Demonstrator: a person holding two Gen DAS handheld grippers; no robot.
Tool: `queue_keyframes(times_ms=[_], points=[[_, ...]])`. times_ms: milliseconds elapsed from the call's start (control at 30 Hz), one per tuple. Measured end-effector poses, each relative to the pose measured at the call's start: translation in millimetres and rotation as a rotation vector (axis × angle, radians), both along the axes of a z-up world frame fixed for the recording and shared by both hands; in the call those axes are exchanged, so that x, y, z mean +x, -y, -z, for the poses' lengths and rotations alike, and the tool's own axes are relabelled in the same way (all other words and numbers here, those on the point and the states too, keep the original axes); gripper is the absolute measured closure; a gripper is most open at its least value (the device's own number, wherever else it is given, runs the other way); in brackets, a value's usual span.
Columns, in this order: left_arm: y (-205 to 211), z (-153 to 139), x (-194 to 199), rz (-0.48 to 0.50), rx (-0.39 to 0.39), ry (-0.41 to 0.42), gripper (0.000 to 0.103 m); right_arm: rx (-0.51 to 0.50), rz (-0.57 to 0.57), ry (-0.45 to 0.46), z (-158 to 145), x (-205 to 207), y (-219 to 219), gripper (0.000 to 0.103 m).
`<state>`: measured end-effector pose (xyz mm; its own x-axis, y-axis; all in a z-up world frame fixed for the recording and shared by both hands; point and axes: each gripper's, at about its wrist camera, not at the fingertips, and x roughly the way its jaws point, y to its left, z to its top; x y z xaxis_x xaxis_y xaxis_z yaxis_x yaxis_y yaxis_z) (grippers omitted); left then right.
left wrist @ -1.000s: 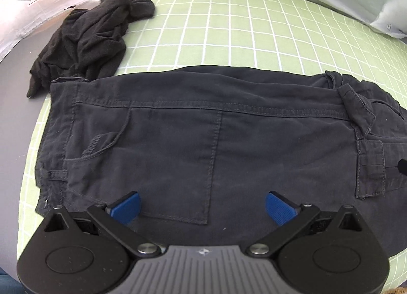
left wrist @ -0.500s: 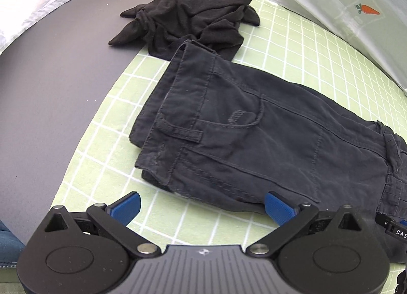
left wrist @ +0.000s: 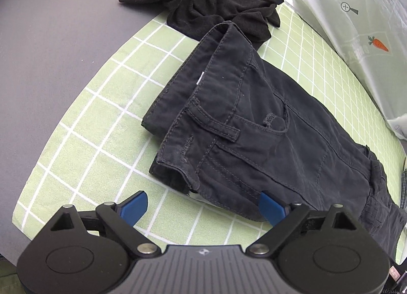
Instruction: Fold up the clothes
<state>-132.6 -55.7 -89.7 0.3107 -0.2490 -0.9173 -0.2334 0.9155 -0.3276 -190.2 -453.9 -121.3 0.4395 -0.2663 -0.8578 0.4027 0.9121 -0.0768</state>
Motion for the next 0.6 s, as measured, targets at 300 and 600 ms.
queue_keyframes(times_ms=[300,600], points=[[-21,12,12,-0.126,-0.117,0.038,0.014,0.002,0.045,0.005,0,-2,-1,0.000],[-15,14,25,-0.231,-0.153,0.059,0.050,0.021,0.047,0.017,5,-2,4,0.000]])
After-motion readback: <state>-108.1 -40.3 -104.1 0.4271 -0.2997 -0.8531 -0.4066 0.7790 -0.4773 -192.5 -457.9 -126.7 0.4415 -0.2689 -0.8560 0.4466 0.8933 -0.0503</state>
